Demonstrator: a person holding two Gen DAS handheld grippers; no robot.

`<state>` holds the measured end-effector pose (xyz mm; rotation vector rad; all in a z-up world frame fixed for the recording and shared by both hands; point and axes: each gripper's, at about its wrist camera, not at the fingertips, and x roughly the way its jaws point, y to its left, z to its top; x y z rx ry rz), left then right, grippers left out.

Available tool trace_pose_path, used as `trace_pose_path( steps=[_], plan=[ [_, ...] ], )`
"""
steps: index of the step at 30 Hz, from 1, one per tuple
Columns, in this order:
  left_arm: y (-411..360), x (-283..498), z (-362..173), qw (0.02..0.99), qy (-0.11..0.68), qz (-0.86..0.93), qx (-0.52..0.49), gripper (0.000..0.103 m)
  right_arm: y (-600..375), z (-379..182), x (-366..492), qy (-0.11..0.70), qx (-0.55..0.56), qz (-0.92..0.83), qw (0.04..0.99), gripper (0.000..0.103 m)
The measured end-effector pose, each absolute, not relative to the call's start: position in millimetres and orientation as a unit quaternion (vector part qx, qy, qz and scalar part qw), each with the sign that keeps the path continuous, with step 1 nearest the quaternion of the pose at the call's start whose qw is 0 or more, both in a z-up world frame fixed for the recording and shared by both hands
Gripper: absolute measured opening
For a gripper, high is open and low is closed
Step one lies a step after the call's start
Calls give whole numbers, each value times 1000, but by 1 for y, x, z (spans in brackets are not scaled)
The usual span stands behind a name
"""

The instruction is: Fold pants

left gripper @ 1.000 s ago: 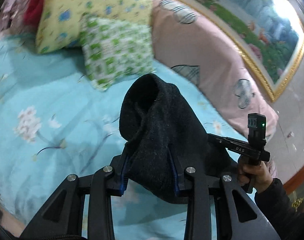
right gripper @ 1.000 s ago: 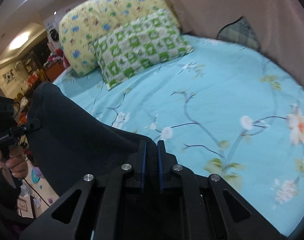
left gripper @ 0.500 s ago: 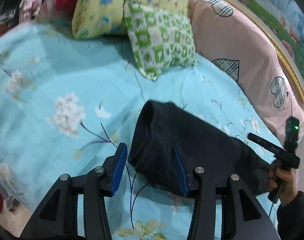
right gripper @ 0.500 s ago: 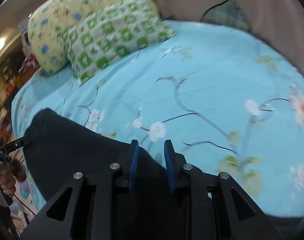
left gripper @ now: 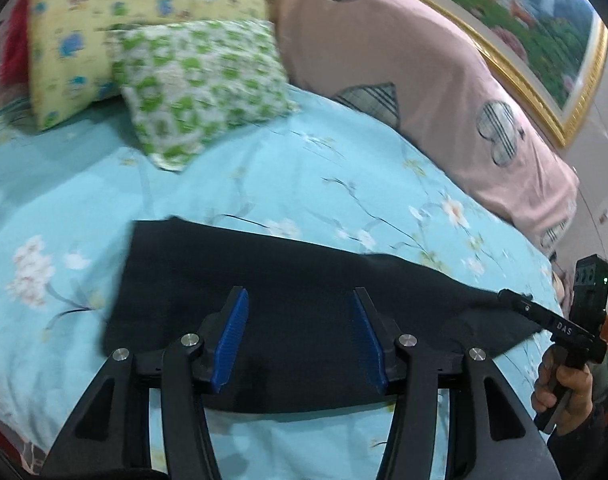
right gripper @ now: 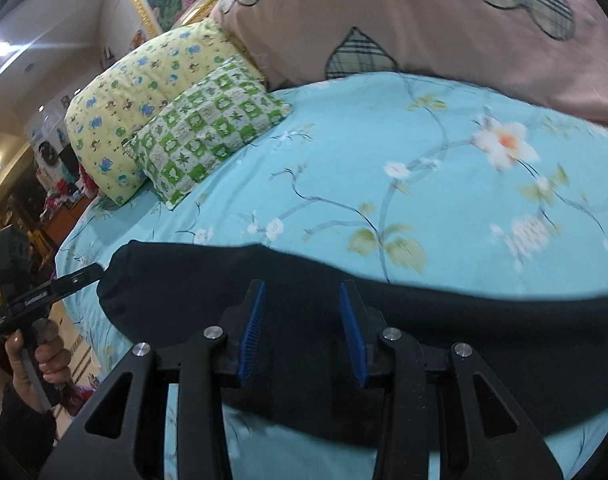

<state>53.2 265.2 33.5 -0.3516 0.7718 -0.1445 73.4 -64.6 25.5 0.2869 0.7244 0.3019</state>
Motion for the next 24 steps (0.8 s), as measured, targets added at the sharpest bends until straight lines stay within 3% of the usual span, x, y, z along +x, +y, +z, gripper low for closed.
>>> trace_pose_path(
  steps=[12,16,24],
  plan=[
    [163,89,28,885,418,-169,-115,63,-143,-1,-12,338,246,45,907,40],
    [123,102,26,873,433,-206,-93,64,-169,-11,-36,332,275,8,902,57],
    [42,128,29,846,455,-275,-42,66,-213,-21,-67,317,321,-60,890,57]
  ],
)
